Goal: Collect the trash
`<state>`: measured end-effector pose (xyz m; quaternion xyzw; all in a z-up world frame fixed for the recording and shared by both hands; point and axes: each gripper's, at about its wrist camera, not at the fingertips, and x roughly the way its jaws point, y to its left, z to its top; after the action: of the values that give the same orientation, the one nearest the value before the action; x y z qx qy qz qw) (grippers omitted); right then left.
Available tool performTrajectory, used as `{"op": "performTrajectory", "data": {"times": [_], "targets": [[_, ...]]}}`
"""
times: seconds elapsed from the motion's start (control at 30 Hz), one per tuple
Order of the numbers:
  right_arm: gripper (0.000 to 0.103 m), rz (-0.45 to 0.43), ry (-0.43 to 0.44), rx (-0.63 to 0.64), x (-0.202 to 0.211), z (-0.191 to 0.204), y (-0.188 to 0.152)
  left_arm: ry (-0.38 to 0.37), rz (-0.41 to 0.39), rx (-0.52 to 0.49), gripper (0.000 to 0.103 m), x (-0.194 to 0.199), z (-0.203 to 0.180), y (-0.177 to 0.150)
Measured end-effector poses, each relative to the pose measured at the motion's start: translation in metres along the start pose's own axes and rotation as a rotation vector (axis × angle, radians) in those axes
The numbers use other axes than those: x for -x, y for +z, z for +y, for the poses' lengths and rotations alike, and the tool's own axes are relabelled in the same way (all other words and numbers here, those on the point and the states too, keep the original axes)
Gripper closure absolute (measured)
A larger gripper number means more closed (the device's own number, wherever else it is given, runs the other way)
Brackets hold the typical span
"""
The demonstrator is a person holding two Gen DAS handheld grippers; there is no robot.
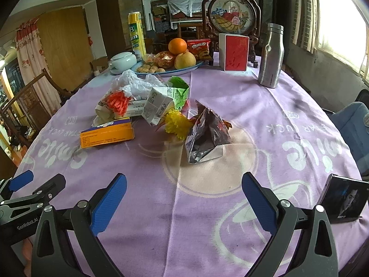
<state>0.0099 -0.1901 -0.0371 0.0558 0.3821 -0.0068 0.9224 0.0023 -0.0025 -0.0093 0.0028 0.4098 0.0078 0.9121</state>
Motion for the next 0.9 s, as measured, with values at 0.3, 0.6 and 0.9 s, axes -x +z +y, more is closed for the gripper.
{"op": "performTrajectory", "data": {"times": [0.3, 0.6, 0.9], "targets": [[0.005, -0.001, -0.001, -0.001, 0.0005, 0.0002, -0.0011, 0.001, 0.000, 0.002, 0.006, 0.0000, 0.0002, 0.0001], [0.005, 0.004, 0.003, -0.003, 0.0002, -0.0009, -0.0024, 0.002, 0.001, 0.001, 0.006, 0.0003, 0.0002, 0.0001], [0.005, 0.005, 0.004, -0.003, -0.0003, -0.0006, -0.0033, 0.001, 0.000, -0.003, 0.006, 0.0014, -0.0009, -0.0020]]}}
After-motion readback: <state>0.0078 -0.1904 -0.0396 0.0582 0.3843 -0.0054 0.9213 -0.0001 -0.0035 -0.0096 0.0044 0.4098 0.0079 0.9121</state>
